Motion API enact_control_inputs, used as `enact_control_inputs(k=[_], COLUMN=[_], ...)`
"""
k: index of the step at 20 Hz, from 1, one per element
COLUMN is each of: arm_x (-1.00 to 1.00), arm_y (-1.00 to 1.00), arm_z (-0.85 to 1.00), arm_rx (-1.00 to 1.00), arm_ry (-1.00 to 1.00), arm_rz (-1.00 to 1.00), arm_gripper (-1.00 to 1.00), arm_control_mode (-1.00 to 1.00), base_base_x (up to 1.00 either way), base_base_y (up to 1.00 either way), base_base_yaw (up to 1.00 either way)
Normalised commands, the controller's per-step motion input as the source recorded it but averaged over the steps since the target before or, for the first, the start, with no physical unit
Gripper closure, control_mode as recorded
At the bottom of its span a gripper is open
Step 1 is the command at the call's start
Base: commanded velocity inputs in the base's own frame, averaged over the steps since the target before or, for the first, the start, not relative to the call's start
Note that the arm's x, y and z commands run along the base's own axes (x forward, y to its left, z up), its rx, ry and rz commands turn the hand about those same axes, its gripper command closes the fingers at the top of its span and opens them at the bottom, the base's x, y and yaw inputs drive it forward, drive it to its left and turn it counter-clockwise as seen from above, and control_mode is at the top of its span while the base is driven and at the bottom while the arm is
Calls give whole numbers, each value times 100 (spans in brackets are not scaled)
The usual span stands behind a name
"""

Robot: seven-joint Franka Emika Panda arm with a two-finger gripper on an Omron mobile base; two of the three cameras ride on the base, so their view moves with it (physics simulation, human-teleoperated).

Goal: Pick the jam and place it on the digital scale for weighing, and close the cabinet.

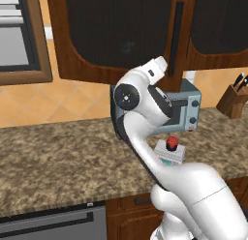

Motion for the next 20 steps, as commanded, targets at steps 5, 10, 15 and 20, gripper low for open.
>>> enact_control_inputs(k=[5,10,15,20], arm_x=[100,100,100,100], arm_y=[-67,-35,-7,0], arm_z=[-12,-10,0,2], arm_rx=[24,18,12,6], arm_ry=[-9,-15,1,6], arm_rz=[32,26,14,8], arm_gripper=[-100,-100,-100,-100], arm_control_mode=[-100,-100,-100,-100], base_base_x=[0,0,0,0], base_base_y=[0,0,0,0], base_base_yaw=[0,0,0,0])
